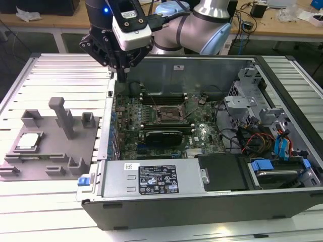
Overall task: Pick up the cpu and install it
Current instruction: 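Reach for the cpu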
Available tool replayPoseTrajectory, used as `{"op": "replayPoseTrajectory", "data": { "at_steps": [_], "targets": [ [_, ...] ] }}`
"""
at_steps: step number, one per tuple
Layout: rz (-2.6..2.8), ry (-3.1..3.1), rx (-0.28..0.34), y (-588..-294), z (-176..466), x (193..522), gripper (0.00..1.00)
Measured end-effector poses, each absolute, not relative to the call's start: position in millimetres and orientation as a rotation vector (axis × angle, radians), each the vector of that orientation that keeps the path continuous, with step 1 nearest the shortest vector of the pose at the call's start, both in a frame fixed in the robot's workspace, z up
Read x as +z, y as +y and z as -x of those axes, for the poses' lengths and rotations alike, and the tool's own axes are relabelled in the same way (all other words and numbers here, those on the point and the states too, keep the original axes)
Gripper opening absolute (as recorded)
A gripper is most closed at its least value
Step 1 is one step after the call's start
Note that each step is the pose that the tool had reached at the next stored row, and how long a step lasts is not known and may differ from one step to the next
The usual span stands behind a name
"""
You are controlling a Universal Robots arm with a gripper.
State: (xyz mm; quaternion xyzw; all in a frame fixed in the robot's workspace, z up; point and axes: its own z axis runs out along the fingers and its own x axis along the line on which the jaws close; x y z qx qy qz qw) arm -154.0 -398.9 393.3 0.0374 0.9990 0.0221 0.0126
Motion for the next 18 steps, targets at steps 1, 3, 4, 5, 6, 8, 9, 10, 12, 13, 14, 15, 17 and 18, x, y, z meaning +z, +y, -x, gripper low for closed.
{"op": "replayPoseTrajectory", "data": {
  "at_steps": [1,3,4,5,6,8,9,10,12,13,14,15,17,18],
  "targets": [
    [-0.117,3.113,0.069,-399,157,393,0.11],
    [-0.117,3.113,0.069,-399,162,393,0.11],
    [-0.117,3.113,0.069,-399,163,393,0.11],
    [-0.116,3.113,0.069,-399,165,393,0.11],
    [-0.116,3.113,0.069,-399,167,393,0.11],
    [-0.116,3.112,0.069,-399,169,393,0.11],
    [-0.116,3.112,0.069,-399,171,393,0.11],
    [-0.116,3.112,0.069,-399,172,393,0.11],
    [-0.117,3.112,0.069,-399,174,393,0.11],
    [-0.117,3.112,0.069,-399,176,393,0.11],
    [-0.116,3.112,0.069,-399,177,393,0.11],
    [-0.117,3.112,0.069,-399,178,393,0.11],
    [-0.116,3.111,0.069,-399,182,393,0.11],
    [-0.116,3.111,0.069,-399,184,393,0.11]
  ]
}}
